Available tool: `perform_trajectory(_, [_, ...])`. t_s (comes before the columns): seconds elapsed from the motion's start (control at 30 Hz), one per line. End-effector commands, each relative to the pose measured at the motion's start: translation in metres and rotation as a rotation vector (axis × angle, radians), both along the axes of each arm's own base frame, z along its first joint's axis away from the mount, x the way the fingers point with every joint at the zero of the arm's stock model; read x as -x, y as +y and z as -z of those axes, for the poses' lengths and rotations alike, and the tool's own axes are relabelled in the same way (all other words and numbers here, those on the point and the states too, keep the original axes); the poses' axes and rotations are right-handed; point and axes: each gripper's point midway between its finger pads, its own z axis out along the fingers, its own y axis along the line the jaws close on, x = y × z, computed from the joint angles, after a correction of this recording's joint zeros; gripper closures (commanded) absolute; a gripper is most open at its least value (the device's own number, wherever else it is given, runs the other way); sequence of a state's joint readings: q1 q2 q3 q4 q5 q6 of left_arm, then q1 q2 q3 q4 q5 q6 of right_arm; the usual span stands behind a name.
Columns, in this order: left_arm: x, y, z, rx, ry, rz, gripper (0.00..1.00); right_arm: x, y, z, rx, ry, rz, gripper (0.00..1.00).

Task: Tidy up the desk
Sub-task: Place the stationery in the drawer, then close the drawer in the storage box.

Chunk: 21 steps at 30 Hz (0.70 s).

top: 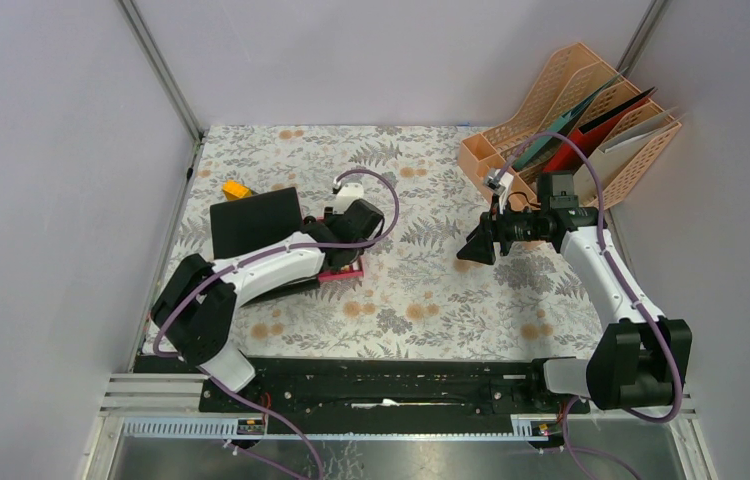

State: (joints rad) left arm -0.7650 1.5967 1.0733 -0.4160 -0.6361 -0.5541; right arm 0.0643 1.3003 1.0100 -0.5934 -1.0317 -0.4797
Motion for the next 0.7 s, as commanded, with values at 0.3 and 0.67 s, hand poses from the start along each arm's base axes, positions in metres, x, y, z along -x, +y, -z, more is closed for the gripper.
perform_trajectory(0.3, [0.000, -0.079, -0.023, 0.323, -0.023, 0.302, 0.71, 0.000, -0.003, -0.013, 0.013, -0.073, -0.001, 0.29])
perform_trajectory(0.67, [-0.013, -0.072, 0.052, 0.127, 0.154, 0.130, 0.91, -0.001, -0.006, -0.013, 0.020, -0.083, 0.010, 0.29])
